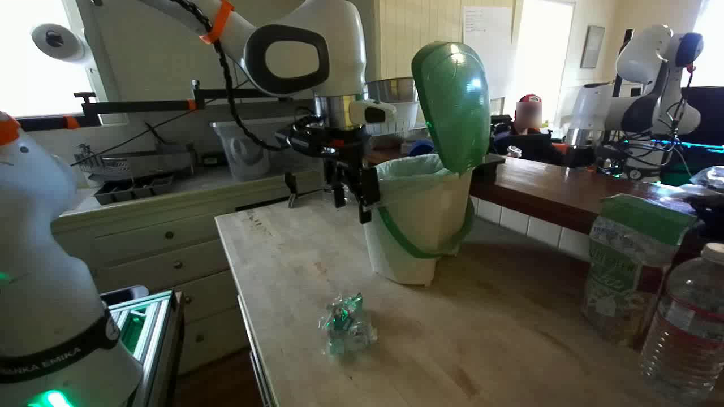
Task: Put the plastic in the bin
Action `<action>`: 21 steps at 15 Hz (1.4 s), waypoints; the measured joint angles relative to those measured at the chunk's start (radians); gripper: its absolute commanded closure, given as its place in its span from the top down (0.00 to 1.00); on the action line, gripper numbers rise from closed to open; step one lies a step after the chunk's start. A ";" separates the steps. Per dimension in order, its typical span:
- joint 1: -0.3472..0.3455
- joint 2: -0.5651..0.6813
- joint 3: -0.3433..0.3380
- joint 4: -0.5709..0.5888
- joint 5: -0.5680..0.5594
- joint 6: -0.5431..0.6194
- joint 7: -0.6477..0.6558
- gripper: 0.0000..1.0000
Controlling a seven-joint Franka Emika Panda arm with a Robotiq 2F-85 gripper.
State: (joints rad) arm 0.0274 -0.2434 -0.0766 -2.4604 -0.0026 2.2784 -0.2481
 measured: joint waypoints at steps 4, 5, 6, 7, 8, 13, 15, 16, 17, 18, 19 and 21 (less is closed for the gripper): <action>0.000 0.000 0.000 0.000 0.000 0.000 0.000 1.00; 0.000 0.000 0.000 0.000 0.000 0.000 0.000 1.00; 0.000 0.000 0.000 0.000 0.000 0.000 0.000 1.00; 0.000 0.000 0.000 0.000 0.000 0.000 0.000 1.00; 0.000 0.000 0.000 0.000 0.000 0.000 0.000 1.00; -0.027 -0.001 -0.001 -0.014 0.000 0.000 0.016 1.00; -0.040 -0.007 -0.002 -0.032 -0.001 0.000 0.031 1.00; -0.045 -0.012 -0.002 -0.044 -0.002 0.000 0.038 1.00; -0.051 -0.018 -0.002 -0.056 -0.007 0.000 0.048 1.00; -0.057 -0.024 -0.002 -0.069 -0.020 0.005 0.053 1.00; -0.065 -0.030 -0.002 -0.084 -0.037 0.022 0.053 1.00; -0.081 -0.038 -0.005 -0.116 -0.082 0.061 0.047 1.00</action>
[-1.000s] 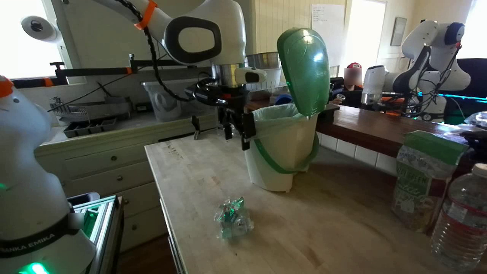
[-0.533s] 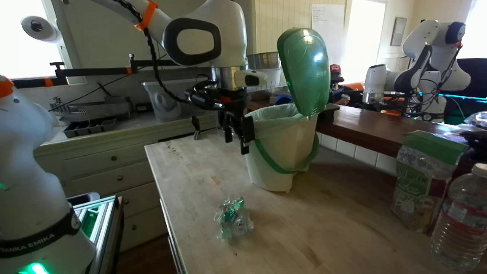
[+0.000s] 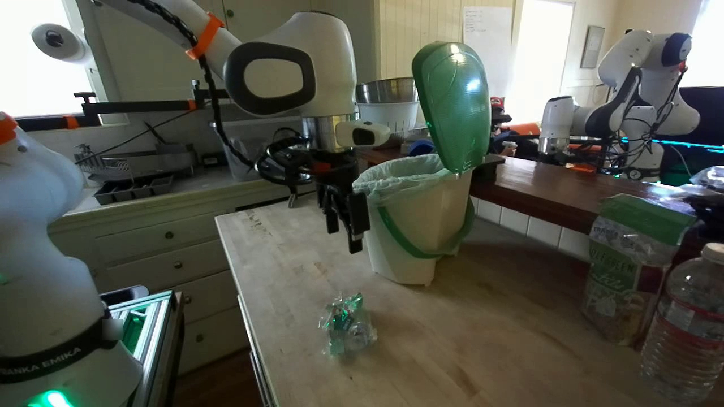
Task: Put the plastic in the bin
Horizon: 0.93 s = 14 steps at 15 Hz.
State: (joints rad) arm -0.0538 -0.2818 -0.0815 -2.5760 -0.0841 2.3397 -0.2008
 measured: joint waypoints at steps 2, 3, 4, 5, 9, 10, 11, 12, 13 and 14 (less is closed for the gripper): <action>-0.012 -0.005 -0.008 -0.035 -0.045 0.044 -0.022 1.00; -0.018 -0.006 -0.014 -0.052 -0.062 0.067 -0.042 1.00; -0.020 -0.006 -0.023 -0.067 -0.073 0.088 -0.071 1.00; -0.021 -0.006 -0.033 -0.081 -0.079 0.107 -0.106 1.00; -0.028 0.009 -0.074 -0.109 -0.101 0.142 -0.222 1.00; -0.032 0.017 -0.081 -0.109 -0.109 0.155 -0.239 1.00; -0.035 0.027 -0.087 -0.109 -0.113 0.179 -0.255 1.00; -0.039 0.040 -0.093 -0.109 -0.116 0.207 -0.266 1.00; -0.042 0.054 -0.097 -0.109 -0.117 0.234 -0.278 1.00; -0.043 0.070 -0.101 -0.109 -0.117 0.258 -0.288 1.00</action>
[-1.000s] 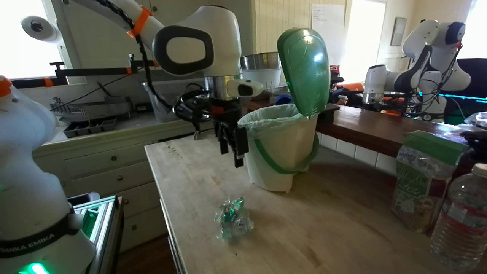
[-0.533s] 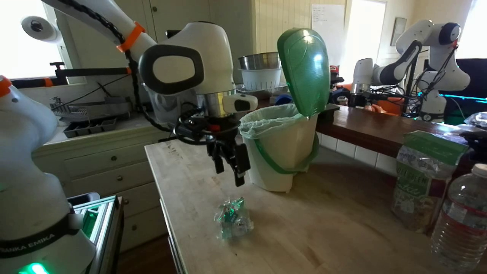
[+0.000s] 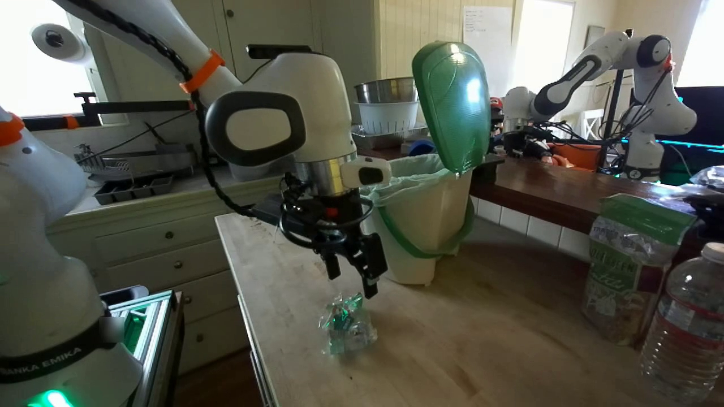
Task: Put the plastic in the bin
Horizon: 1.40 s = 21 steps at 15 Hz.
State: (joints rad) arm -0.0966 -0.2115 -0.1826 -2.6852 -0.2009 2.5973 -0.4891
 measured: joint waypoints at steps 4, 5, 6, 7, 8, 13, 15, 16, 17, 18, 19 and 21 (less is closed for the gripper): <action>-0.010 0.063 -0.003 0.008 -0.024 0.021 -0.011 0.66; -0.013 0.076 -0.003 0.011 -0.032 0.021 -0.011 0.58; -0.017 0.089 -0.003 0.014 -0.044 0.021 -0.011 0.48; -0.021 0.100 -0.003 0.017 -0.055 0.021 -0.011 0.42; -0.024 0.110 -0.003 0.020 -0.064 0.021 -0.011 0.35; -0.024 0.125 0.002 0.042 -0.050 0.021 -0.012 0.00; -0.022 0.119 0.007 0.048 -0.013 0.018 -0.012 0.00; -0.020 0.113 0.010 0.050 0.008 0.010 -0.012 0.00; -0.019 0.105 0.014 0.053 0.028 -0.003 -0.009 0.00; -0.018 0.093 0.018 0.055 0.043 -0.021 -0.006 0.00; -0.017 0.080 0.022 0.057 0.046 -0.045 0.007 0.00; -0.017 0.047 0.031 0.061 0.042 -0.094 0.053 0.26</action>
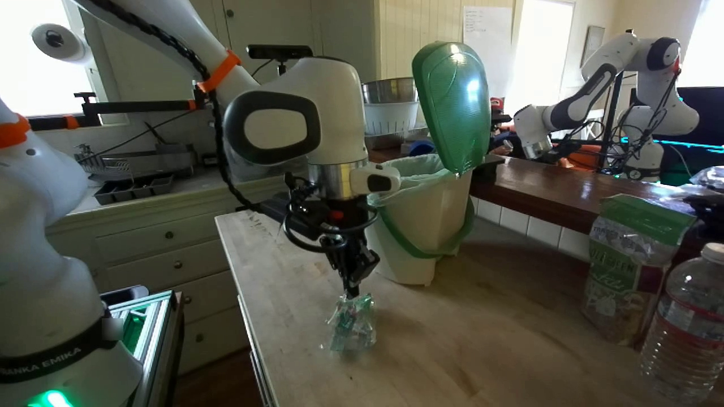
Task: Put the plastic in the bin
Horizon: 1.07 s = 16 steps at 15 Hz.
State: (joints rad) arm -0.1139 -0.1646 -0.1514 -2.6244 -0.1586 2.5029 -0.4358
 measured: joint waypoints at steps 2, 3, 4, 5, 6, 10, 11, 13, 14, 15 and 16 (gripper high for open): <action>-0.001 -0.032 0.007 0.001 -0.027 -0.023 0.044 0.32; -0.002 -0.044 0.008 0.001 -0.045 -0.023 0.050 0.40; -0.003 -0.051 0.009 0.002 -0.065 -0.020 0.050 0.47; -0.006 -0.054 0.008 0.002 -0.085 -0.012 0.050 0.56; -0.009 -0.053 0.007 0.002 -0.100 -0.004 0.050 0.63; -0.012 -0.010 -0.011 0.001 -0.114 0.055 -0.004 0.93; -0.012 0.010 -0.017 0.001 -0.111 0.083 -0.024 0.99; -0.012 0.055 -0.024 0.001 -0.100 0.138 -0.061 1.00; -0.012 0.077 -0.025 0.001 -0.090 0.161 -0.077 1.00; -0.012 0.100 -0.025 0.001 -0.080 0.182 -0.089 1.00; -0.011 0.120 -0.025 0.002 -0.066 0.196 -0.100 0.99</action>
State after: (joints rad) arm -0.1250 -0.0443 -0.1759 -2.6226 -0.2245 2.6993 -0.5354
